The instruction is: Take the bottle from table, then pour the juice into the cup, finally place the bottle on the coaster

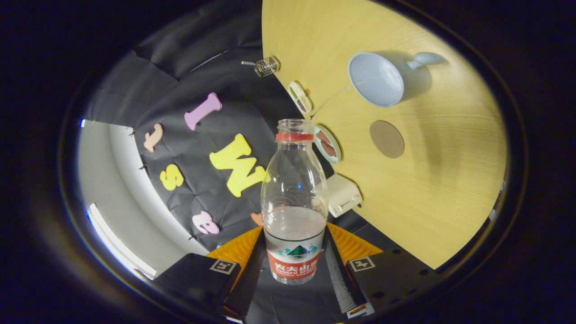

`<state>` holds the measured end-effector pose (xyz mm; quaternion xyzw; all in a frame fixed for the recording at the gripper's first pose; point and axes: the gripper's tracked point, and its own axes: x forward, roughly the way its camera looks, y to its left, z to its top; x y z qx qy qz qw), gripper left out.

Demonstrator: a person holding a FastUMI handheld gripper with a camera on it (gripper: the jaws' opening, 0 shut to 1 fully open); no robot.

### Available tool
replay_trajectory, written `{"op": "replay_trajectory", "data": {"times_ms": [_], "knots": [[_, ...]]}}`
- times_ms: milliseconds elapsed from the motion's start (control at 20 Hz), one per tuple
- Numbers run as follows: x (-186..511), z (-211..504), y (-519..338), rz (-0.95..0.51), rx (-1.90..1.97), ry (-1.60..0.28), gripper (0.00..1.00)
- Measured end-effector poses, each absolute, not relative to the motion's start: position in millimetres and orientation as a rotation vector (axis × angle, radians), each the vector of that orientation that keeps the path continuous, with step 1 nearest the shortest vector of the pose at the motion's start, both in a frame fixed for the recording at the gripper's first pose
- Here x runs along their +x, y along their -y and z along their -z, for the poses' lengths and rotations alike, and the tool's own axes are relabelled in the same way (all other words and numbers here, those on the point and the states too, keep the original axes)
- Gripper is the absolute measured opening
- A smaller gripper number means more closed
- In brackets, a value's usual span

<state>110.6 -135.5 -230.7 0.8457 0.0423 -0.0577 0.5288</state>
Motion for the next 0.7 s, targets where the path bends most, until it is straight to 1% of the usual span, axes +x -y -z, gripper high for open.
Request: {"op": "replay_trajectory", "data": {"times_ms": [300, 500, 700], "knots": [[113.5, 223.0, 137.3, 0.122, 2.068, -0.086, 0.75], [110.5, 226.7, 137.9, 0.151, 2.088, -0.111, 0.75], [111.5, 220.7, 136.9, 0.142, 2.089, -0.117, 0.76]]}}
